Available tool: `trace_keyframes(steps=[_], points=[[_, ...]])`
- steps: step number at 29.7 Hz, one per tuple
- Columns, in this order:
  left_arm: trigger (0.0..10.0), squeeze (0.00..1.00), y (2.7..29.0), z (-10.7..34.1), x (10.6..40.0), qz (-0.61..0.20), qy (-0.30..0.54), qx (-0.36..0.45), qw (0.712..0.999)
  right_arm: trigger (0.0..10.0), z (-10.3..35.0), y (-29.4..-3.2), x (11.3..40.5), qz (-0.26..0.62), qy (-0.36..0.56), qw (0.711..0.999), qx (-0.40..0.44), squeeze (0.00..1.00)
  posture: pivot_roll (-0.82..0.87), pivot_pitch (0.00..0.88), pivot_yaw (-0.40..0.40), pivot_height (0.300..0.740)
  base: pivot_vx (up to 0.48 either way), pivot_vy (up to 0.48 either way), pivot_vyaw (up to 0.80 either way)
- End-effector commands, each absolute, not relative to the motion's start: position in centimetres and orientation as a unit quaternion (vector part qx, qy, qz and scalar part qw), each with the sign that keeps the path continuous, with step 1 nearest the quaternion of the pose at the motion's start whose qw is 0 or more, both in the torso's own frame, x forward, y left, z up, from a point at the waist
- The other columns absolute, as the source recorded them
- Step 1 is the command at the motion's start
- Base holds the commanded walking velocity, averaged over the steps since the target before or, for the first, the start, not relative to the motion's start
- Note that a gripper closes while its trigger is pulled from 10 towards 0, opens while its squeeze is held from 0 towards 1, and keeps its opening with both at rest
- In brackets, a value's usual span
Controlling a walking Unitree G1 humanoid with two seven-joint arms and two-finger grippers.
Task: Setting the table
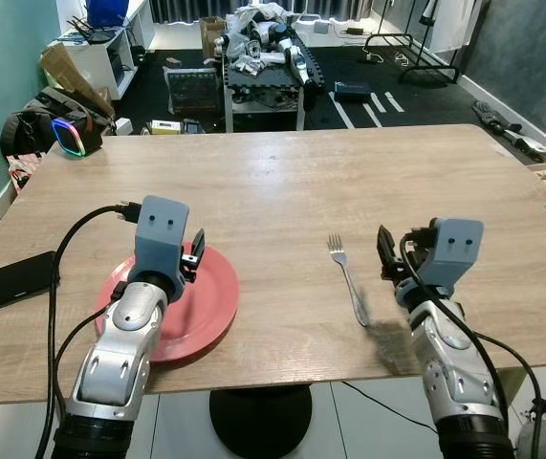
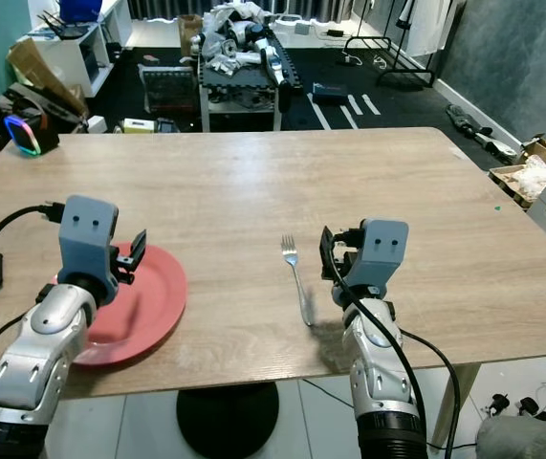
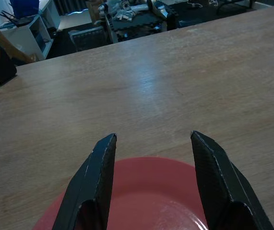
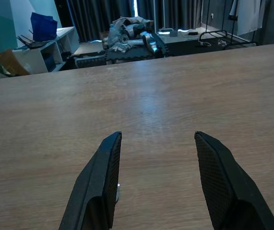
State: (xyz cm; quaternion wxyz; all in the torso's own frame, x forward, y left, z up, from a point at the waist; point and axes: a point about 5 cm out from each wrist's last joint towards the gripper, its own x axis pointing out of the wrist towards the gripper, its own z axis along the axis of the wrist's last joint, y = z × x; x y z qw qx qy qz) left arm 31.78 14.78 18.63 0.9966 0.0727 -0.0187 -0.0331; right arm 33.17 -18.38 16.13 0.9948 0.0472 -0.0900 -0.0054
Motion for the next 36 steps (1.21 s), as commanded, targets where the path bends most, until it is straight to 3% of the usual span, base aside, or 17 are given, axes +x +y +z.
trace_keyframes(steps=[1, 36], points=[[10.0, 0.0, 15.09, 18.32, 31.91, -0.023, -0.013, 0.073, 0.997, 10.0, 16.04, -18.38, 33.04, -0.006, -0.085, 0.995, 0.046, 0.0, -0.01, 0.0, 0.087, 0.74, 0.0, 0.0, 0.0], [10.0, 0.0, 15.27, 18.24, 32.15, -0.02, -0.013, 0.067, 0.997, 10.0, 15.62, -18.37, 33.06, -0.005, -0.072, 0.996, 0.044, 0.0, -0.01, 0.0, 0.088, 0.74, -0.029, 0.0, 0.0]])
